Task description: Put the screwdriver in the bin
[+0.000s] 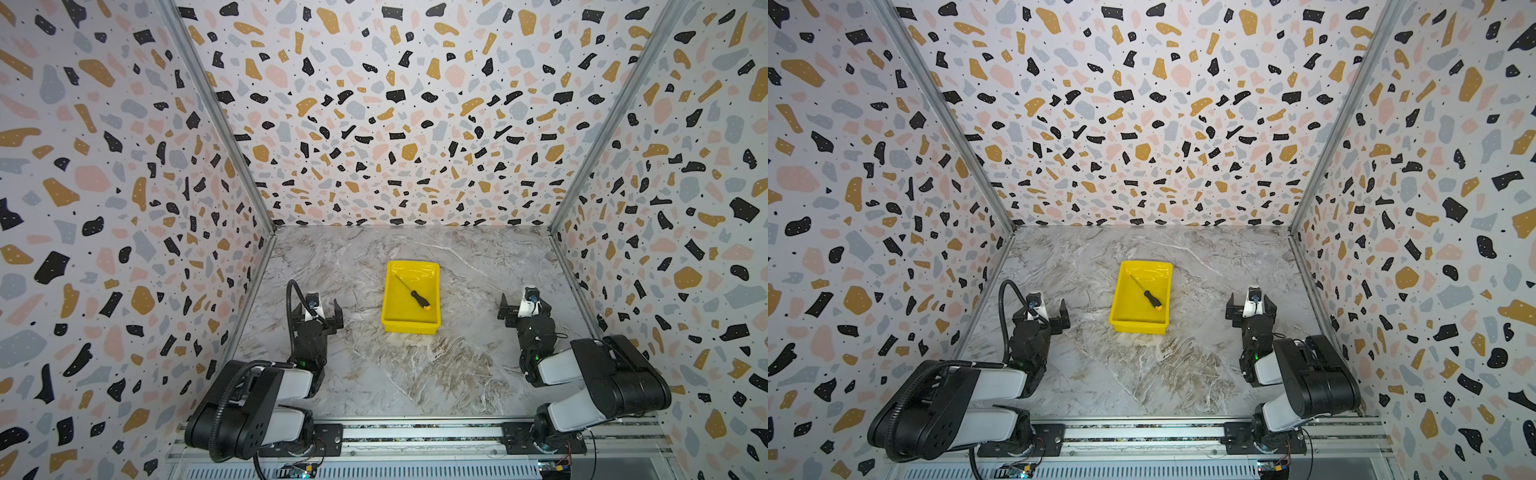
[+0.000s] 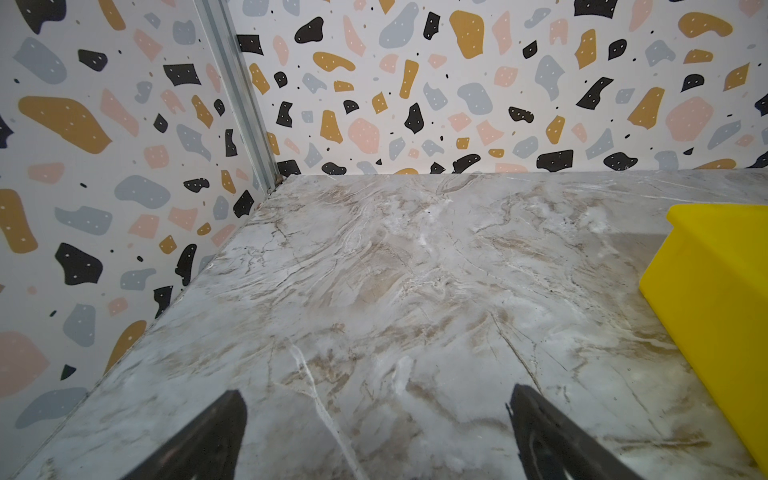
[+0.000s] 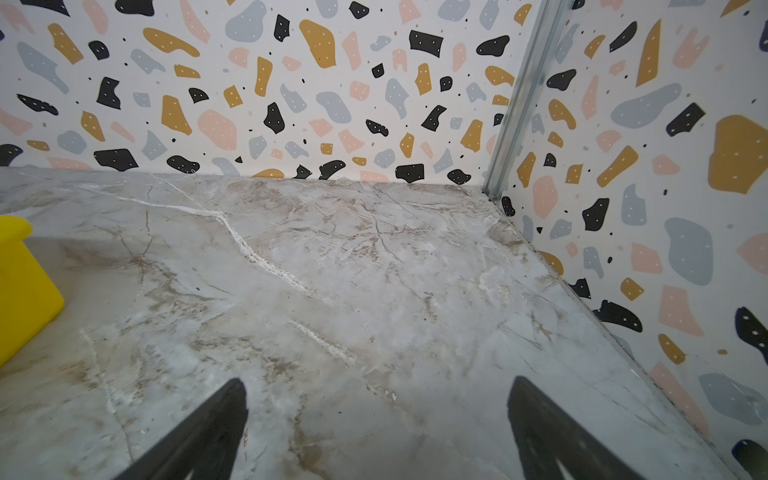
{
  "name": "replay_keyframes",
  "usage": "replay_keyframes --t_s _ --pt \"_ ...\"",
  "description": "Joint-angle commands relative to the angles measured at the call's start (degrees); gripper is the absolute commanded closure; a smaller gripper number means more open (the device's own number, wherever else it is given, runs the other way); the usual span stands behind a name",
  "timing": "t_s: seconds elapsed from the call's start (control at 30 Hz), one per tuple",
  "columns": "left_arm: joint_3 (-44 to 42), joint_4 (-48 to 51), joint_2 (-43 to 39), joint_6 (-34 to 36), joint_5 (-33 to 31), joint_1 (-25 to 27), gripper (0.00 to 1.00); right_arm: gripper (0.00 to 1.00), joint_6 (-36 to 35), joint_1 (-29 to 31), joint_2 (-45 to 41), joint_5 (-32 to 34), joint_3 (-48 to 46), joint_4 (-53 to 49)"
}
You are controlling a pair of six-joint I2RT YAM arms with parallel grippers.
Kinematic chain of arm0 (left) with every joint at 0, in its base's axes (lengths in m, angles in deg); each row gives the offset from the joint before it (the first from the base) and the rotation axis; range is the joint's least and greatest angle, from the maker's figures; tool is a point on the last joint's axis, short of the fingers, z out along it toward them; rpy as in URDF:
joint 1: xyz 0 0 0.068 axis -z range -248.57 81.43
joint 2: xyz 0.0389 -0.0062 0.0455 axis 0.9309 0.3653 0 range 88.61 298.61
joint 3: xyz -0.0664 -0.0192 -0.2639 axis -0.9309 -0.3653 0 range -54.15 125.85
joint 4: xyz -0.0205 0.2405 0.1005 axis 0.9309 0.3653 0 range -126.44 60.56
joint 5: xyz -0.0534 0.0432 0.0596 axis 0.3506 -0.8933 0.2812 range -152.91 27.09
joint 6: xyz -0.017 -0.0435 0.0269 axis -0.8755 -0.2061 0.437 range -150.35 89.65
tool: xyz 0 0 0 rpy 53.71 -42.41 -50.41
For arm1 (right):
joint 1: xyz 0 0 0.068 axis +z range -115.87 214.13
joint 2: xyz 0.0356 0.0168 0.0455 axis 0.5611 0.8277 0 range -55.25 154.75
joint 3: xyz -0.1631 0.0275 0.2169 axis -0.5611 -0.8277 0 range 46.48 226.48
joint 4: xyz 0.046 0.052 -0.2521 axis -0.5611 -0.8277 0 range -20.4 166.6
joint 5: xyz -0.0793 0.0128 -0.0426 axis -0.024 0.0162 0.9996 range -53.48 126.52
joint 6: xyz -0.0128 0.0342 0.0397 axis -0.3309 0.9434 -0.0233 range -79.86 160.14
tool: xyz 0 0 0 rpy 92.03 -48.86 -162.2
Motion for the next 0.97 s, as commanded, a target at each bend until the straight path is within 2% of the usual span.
replay_keyframes --t_s 0.0,0.93 --pt "0.5 -3.7 -0.6 0.3 0.4 -0.3 0.00 0.01 0.0 -0.3 -0.6 -0.1 1.4 0.3" --pt "0.5 -3.6 -0.7 0.3 0.4 -0.3 0.00 0.01 0.1 -0.8 -0.7 -1.2 1.6 -1.3"
